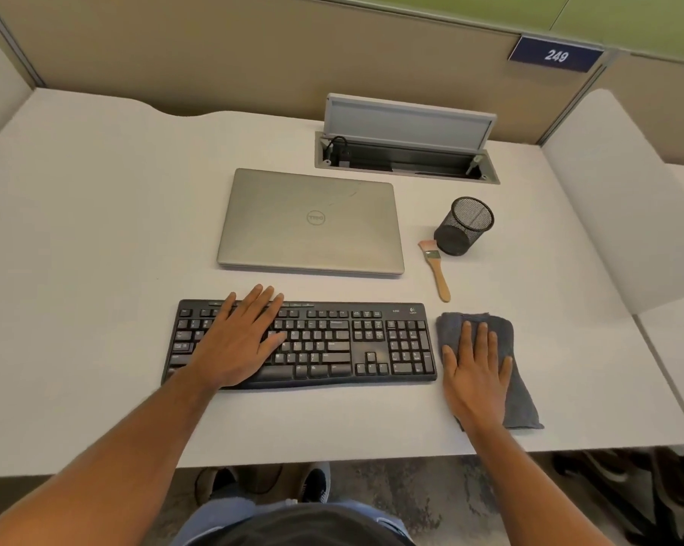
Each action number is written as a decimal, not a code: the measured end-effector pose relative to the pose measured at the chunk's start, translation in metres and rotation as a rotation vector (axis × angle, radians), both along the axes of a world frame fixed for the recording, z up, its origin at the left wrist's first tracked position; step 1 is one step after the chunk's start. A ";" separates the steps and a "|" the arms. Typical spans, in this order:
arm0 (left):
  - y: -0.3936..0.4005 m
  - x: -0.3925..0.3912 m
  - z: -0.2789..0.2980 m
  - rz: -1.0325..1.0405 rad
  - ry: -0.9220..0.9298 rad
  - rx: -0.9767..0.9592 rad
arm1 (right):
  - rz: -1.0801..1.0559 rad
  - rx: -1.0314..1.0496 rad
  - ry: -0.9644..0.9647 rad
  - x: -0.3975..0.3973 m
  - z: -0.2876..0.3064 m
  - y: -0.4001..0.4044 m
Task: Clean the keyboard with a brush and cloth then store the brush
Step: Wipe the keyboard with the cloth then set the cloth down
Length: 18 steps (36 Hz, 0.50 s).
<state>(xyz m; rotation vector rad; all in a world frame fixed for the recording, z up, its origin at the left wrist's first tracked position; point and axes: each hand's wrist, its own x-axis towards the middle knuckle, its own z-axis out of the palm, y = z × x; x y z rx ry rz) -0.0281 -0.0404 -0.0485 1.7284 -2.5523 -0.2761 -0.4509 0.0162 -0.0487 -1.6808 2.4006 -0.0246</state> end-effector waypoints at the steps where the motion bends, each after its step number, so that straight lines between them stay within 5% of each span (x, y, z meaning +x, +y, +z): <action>1: 0.000 0.000 0.000 0.001 -0.001 0.002 | 0.002 0.003 0.001 0.000 0.000 0.000; 18: -0.001 -0.001 0.006 0.002 -0.017 0.056 | -0.003 0.023 0.018 0.004 0.006 -0.001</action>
